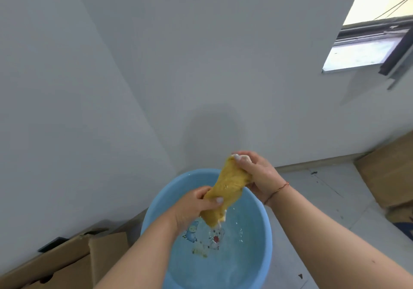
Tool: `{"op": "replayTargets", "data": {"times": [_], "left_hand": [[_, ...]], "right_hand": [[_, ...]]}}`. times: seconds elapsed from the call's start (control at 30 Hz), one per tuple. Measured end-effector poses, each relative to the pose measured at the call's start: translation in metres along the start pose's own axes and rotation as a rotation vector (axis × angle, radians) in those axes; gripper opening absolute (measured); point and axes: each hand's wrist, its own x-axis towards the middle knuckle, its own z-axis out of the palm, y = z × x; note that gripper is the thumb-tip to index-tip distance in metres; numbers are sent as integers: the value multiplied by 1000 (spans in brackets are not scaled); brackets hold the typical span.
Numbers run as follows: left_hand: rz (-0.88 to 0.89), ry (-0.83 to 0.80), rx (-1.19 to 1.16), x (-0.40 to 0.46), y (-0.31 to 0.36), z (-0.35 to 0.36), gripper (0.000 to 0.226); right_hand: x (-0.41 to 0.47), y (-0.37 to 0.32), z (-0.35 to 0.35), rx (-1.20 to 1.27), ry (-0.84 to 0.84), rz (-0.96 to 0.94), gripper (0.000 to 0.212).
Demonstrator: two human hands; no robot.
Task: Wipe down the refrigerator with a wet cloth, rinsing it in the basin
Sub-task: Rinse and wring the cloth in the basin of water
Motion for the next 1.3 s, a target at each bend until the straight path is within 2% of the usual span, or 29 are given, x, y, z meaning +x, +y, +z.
{"op": "replayTargets", "data": {"times": [0.03, 0.07, 0.1, 0.13, 0.2, 0.27, 0.33, 0.4, 0.5, 0.6, 0.67, 0.73, 0.77, 0.83, 0.9, 0.93, 1.0, 1.07, 1.13, 1.2, 1.23, 1.27, 1.3], "left_hand": [[28, 8, -57, -2, 5, 3, 57], [58, 11, -130, -3, 10, 7, 58], [89, 7, -192, -5, 14, 10, 56], [112, -4, -238, -8, 20, 13, 52], [128, -8, -264, -12, 30, 19, 47], [124, 56, -189, -15, 35, 24, 43], [145, 150, -56, -20, 36, 30, 32], [189, 223, -37, -27, 38, 37, 24], [218, 251, -87, -38, 44, 43, 39], [217, 306, -137, -43, 49, 48, 60], [244, 355, -144, -46, 54, 54, 57], [269, 288, -126, -53, 61, 65, 53], [276, 219, -127, -56, 64, 72, 54], [281, 80, -140, -59, 69, 83, 62], [313, -3, -24, -62, 76, 100, 62], [344, -3, 88, -63, 79, 108, 55], [441, 45, 399, -60, 86, 132, 31], [539, 92, 682, -56, 92, 155, 16], [589, -64, 702, -58, 99, 184, 22], [589, -267, 554, -68, 107, 231, 29], [573, -340, 464, -74, 111, 253, 28], [541, -436, 381, -82, 114, 288, 25], [512, -498, 311, -91, 116, 317, 21]], "right_hand": [[-3, -5, -1, 200, -47, 43, 47], [-8, -7, -2, 286, -74, 100, 63], [-14, -6, -2, 237, -93, 149, 71], [-23, -1, 0, 131, -102, 184, 70], [-38, 9, 7, 7, -110, 184, 51], [-47, 17, 8, 26, -34, 104, 29], [-56, 15, 7, 26, 42, 7, 21], [-66, 11, 4, -42, 98, -40, 27], [-87, 5, -1, -87, 153, -56, 50], [-106, 0, -9, 6, 112, -53, 32], [-118, -4, -11, -159, 225, -79, 24], [-131, -8, -16, -326, 481, -107, 33], [-139, -12, -22, -317, 550, -136, 41], [-159, -20, -37, -287, 489, -160, 58], [-187, -25, -52, -504, 376, -146, 70], [-196, -24, -58, -676, 381, -143, 66], [-218, -26, -71, -991, 508, -182, 37], [-244, -34, -87, -1059, 590, -177, 10], [-284, -43, -113, -854, 525, -148, 16], [-343, -53, -136, -361, 442, -225, 29], [-361, -51, -145, -13, 434, -267, 40], [-386, -46, -155, 288, 486, -298, 53], [-401, -36, -159, 473, 546, -300, 58]]}}
